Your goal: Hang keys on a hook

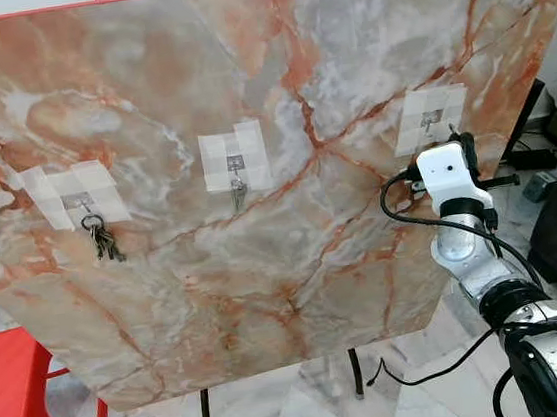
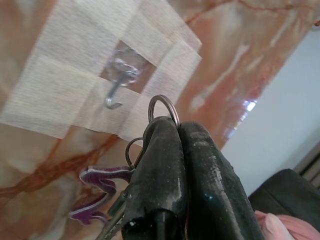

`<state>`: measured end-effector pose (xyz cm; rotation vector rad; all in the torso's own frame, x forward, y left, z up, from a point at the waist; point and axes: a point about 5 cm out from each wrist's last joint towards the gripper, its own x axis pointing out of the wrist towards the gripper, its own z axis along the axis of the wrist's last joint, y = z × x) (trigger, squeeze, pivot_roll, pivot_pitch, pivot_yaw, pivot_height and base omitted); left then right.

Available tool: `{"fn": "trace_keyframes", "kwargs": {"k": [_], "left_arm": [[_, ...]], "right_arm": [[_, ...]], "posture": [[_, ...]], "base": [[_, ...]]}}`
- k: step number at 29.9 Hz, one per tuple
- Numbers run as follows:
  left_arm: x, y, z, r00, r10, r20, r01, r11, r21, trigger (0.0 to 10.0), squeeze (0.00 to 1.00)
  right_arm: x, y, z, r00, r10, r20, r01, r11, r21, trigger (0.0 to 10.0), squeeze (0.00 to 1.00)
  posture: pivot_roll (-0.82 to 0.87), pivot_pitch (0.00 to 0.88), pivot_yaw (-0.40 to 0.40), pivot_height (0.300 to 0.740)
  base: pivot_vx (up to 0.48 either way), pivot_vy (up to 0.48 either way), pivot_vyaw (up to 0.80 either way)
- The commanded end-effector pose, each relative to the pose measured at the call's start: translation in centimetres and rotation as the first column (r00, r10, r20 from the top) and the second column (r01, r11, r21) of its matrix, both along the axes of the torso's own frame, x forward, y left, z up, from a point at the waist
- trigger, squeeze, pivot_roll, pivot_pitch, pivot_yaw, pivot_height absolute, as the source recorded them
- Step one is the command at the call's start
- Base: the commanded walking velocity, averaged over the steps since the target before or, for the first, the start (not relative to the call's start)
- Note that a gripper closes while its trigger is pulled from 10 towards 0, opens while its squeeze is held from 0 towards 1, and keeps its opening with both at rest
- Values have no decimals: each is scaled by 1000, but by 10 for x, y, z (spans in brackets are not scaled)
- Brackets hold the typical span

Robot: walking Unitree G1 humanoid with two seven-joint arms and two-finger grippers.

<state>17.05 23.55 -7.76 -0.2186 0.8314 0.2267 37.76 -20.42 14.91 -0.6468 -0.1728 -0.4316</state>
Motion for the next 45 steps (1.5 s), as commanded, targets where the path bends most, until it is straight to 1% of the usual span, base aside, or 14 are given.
{"fn": "trace_keyframes", "kwargs": {"k": [1, 6, 10, 13, 14, 21, 30, 35, 45], "left_arm": [[0, -1, 0, 1000, -2, 2, 2, 1000, -1, 10000, 0], [1, -1, 0, 1000, -2, 6, 2, 1000, 1, 10000, 0], [1, -1, 0, 1000, -2, 7, 2, 1000, -1, 10000, 0], [1, -2, 0, 1000, -4, 6, 4, 1000, -1, 10000, 0], [1, -2, 0, 1000, -4, 5, 4, 1000, -1, 10000, 0], [1, -2, 0, 1000, -3, 5, 3, 1000, -1, 10000, 0], [2, -2, 1, 1000, -4, 9, 4, 1000, -2, 10000, 0], [3, -3, 1, 1000, -8, 12, 8, 1000, -4, 10000, 0], [3, -2, 1, 1000, -2, 13, 2, 1000, -5, 10000, 0]], "right_arm": [[5, 4, 10, 1000, 16, 17, -16, 1000, -15, 10000, 0], [6, 6, 12, 999, 32, 18, -32, 998, -50, 10000, 0], [6, 6, 12, 999, 33, 13, -32, 998, -49, 10000, 0], [6, 7, 12, 999, 44, 4, -44, 995, -87, 10000, 0], [7, 9, 12, 999, 52, 1, -52, 991, -123, 10000, 0], [7, 12, 9, 998, 65, -21, -68, 984, -167, 10000, 0], [7, 11, 8, 998, 43, -40, -50, 982, -184, 10000, 0], [7, 5, 7, 999, 2, -45, -10, 982, -189, 10000, 0], [7, 3, 7, 997, -9, -73, -7, 976, -215, 10000, 0]], "posture": [[61, 0, -46, 740], [62, 0, -47, 740], [62, 0, -47, 740], [61, 0, -47, 740], [61, 0, -47, 740], [60, 0, -47, 740], [60, 0, -47, 740], [59, 0, -46, 740], [59, 0, -46, 740]], "base": [[0, 0, 0], [0, 0, 0], [0, 0, 0], [0, 0, 0], [0, 0, 0], [0, 0, 0], [0, 0, 0], [0, 0, 0], [0, 0, 0]]}}
